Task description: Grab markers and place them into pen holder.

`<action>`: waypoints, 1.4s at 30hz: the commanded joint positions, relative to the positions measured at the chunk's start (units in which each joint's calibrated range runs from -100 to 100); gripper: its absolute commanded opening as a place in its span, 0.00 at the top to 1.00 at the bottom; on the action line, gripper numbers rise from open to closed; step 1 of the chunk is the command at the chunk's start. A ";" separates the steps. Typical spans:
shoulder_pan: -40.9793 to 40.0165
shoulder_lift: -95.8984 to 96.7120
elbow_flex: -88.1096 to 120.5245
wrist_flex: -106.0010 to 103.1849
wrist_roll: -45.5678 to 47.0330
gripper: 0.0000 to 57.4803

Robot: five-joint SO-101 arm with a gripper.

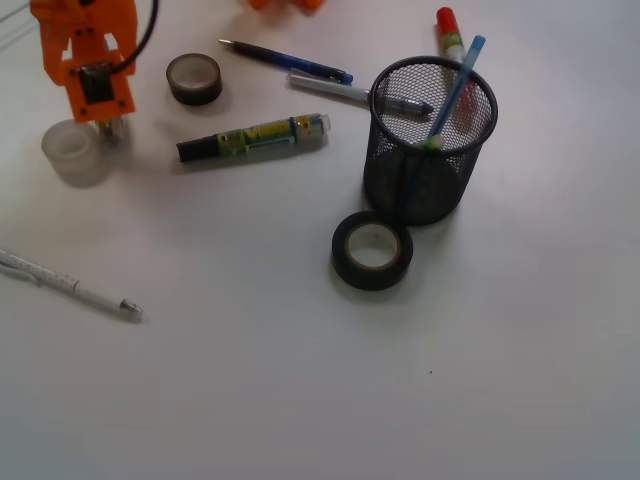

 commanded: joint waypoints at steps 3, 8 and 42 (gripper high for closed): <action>0.10 -0.89 0.48 -3.46 0.00 0.48; 0.10 4.63 -0.07 -4.25 0.00 0.48; -9.69 -12.37 -28.42 17.27 -6.79 0.99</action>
